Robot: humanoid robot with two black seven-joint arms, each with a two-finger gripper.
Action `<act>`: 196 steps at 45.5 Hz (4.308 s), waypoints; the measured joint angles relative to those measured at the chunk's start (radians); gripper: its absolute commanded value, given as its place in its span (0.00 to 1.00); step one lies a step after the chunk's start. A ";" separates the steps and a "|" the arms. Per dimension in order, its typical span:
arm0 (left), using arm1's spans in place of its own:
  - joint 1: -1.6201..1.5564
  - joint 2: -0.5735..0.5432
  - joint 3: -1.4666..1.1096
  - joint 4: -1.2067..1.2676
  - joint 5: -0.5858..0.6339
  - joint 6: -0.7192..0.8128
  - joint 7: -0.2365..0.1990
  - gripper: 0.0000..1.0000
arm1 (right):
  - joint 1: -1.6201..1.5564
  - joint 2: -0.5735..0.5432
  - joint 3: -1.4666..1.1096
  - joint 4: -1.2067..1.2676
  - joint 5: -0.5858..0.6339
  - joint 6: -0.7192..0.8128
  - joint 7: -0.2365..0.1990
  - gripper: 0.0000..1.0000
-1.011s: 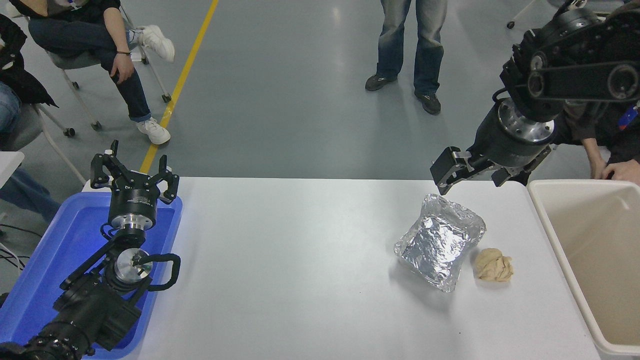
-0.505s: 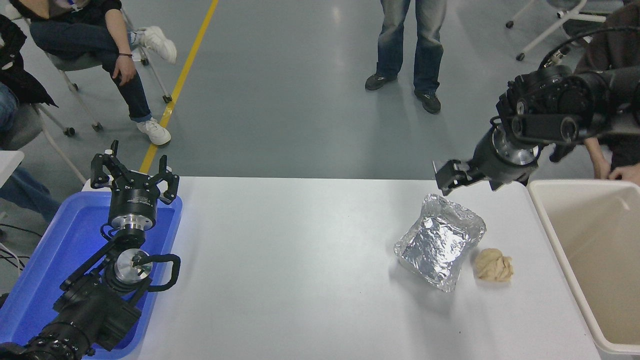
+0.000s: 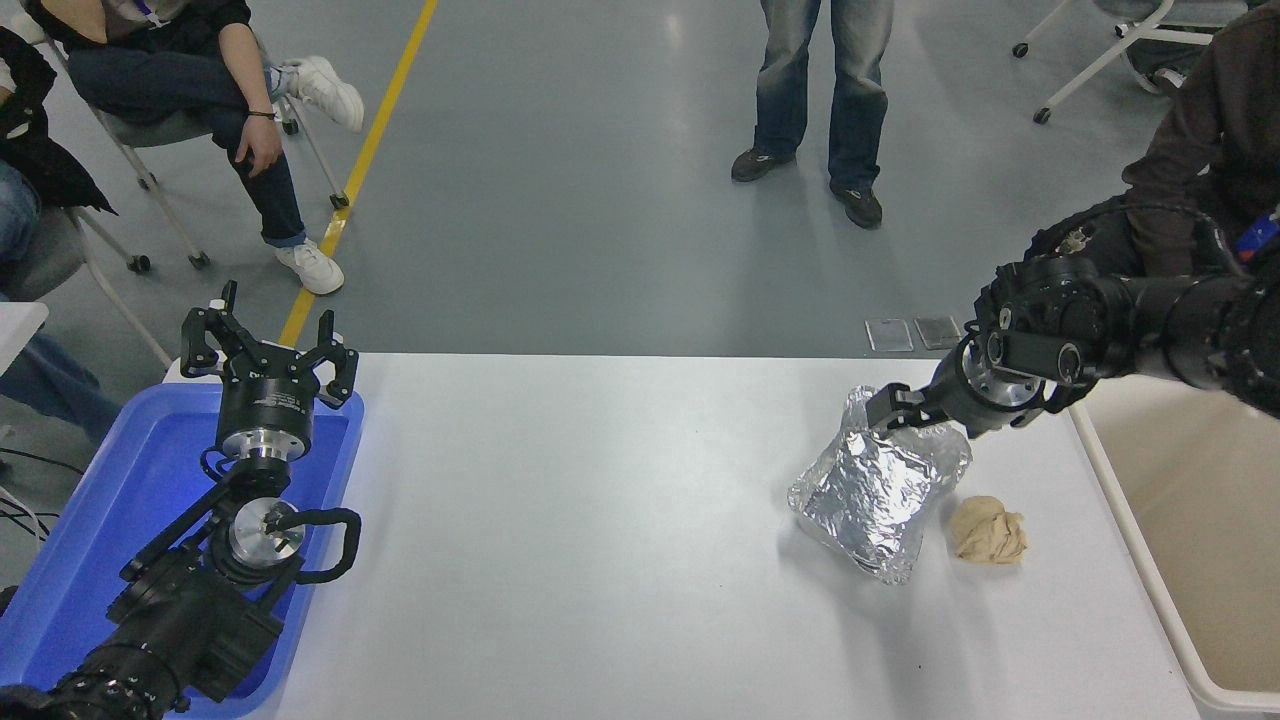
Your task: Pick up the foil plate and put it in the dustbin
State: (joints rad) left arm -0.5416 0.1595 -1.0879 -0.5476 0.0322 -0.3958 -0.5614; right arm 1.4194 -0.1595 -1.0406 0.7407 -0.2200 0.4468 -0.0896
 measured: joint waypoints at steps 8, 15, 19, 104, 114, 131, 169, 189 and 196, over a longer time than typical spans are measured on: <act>0.000 0.000 0.000 0.000 0.000 0.000 0.000 0.99 | -0.071 0.012 0.039 -0.042 0.034 -0.029 -0.068 1.00; 0.000 0.000 0.000 0.000 0.000 0.000 0.000 0.99 | -0.108 0.013 0.056 -0.064 0.048 -0.043 -0.106 1.00; 0.000 0.000 0.000 0.000 0.000 0.000 0.000 0.99 | -0.124 0.014 0.062 -0.071 0.053 -0.047 -0.119 1.00; -0.001 0.000 0.000 0.000 0.000 0.000 0.000 0.99 | -0.266 0.048 0.201 -0.199 0.044 -0.128 -0.151 0.00; -0.001 0.000 0.000 0.000 0.000 0.000 0.000 0.99 | -0.243 0.037 0.195 -0.187 0.043 -0.122 -0.150 0.00; 0.000 0.000 0.000 0.000 0.000 0.000 0.000 0.99 | 0.022 -0.060 0.099 0.050 0.043 -0.094 -0.151 0.00; 0.000 0.000 0.000 0.000 0.000 0.000 0.000 0.99 | 0.825 -0.261 -0.157 0.564 -0.030 0.094 -0.154 0.00; 0.000 0.000 0.000 0.000 0.000 0.000 0.000 0.99 | 0.834 -0.360 -0.176 0.551 -0.166 0.108 -0.157 0.00; 0.000 0.000 0.000 0.000 0.000 0.000 0.000 0.99 | 0.753 -0.478 -0.156 0.454 -0.287 0.110 -0.150 0.00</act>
State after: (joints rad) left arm -0.5420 0.1597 -1.0876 -0.5474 0.0320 -0.3957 -0.5615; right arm 2.1722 -0.6375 -1.1968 1.1949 -0.5067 0.5571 -0.2398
